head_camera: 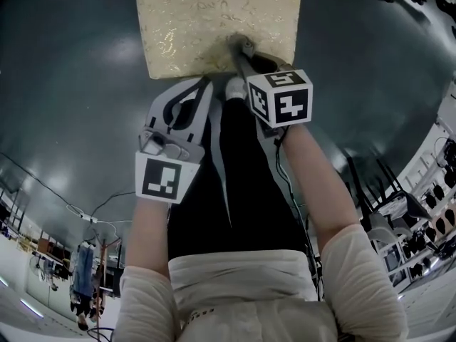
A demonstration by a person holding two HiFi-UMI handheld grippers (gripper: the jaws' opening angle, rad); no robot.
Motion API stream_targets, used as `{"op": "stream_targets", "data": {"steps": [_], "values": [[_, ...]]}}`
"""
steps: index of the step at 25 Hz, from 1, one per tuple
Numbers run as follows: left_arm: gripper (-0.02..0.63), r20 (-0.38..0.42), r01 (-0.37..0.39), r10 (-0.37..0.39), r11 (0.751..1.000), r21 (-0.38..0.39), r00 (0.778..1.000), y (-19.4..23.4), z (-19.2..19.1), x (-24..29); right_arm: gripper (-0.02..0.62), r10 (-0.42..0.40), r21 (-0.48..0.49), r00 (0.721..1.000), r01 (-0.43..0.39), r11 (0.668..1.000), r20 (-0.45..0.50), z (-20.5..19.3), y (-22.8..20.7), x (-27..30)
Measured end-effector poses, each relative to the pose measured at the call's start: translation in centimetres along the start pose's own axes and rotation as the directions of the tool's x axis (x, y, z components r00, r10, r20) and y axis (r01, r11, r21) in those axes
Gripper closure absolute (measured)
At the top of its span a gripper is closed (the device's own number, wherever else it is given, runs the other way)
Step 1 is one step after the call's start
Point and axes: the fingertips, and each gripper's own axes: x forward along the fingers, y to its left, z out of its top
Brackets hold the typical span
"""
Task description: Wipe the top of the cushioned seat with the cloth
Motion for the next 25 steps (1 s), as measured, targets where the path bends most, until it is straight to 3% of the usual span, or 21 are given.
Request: {"op": "stream_targets", "data": {"steps": [14,25], "values": [[0.603,0.008,0.052,-0.052,0.998,0.033,0.999,-4.7,1.7,3.7,0.568,-0.051,0.035,0.999,0.051,0.998,0.005,-1.8,-7.4,-3.7],[0.603,0.022,0.061,-0.063,0.995,0.074,0.998,-6.2,4.0,4.0,0.568,-0.155,0.082,0.988,0.155,0.984,-0.012,-3.1,-11.5,-6.4]]}}
